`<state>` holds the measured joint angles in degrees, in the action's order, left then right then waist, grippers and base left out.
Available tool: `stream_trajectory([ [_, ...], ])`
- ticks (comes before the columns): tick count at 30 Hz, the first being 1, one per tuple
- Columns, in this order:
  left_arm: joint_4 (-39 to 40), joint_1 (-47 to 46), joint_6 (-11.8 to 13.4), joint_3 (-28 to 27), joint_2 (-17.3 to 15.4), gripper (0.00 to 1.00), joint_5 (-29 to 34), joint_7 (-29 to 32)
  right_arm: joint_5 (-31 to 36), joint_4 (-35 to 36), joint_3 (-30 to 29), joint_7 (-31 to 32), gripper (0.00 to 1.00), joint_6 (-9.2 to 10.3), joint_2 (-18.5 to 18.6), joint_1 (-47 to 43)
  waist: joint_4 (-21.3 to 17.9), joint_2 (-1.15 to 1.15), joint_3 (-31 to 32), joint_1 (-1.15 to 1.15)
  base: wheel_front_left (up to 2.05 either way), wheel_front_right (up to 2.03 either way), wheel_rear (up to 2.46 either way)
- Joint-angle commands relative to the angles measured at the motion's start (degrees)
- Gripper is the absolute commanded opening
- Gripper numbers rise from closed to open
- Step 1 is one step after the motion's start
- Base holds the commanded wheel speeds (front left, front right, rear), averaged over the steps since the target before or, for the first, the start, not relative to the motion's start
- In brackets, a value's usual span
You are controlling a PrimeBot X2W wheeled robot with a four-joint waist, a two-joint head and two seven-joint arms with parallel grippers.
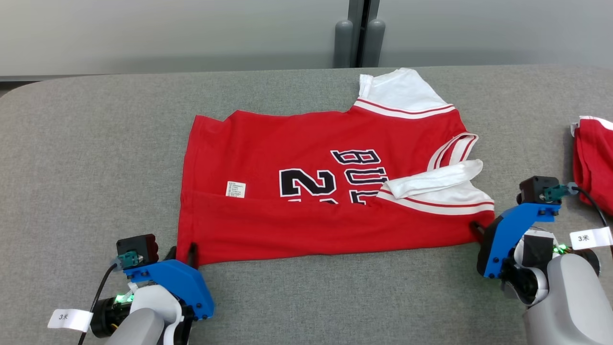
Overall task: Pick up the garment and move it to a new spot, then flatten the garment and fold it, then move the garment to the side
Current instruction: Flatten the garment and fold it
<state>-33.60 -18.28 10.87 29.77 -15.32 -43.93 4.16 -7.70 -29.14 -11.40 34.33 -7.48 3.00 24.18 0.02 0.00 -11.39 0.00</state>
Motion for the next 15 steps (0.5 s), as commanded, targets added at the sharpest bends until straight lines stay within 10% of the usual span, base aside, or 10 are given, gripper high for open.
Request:
stream_trajectory([
  [1, -1.8, 1.2, -0.6, 0.8, 1.0, 0.00, -0.8, 1.2, -0.2, -0.3, 0.3, -0.3, 0.00, -0.03, -0.2, -0.2, -0.1, 0.00, 0.2, 0.00, 0.00, 0.00, 0.00],
  [15, 11.8, 9.7, 2.7, -2.9, -3.9, 0.00, -2.8, -1.2, -6.3, 18.3, -0.2, 2.0, 0.00, -0.01, 0.0, -13.4, -0.3, 0.00, 3.9, 0.00, 0.00, 0.00, 0.00],
])
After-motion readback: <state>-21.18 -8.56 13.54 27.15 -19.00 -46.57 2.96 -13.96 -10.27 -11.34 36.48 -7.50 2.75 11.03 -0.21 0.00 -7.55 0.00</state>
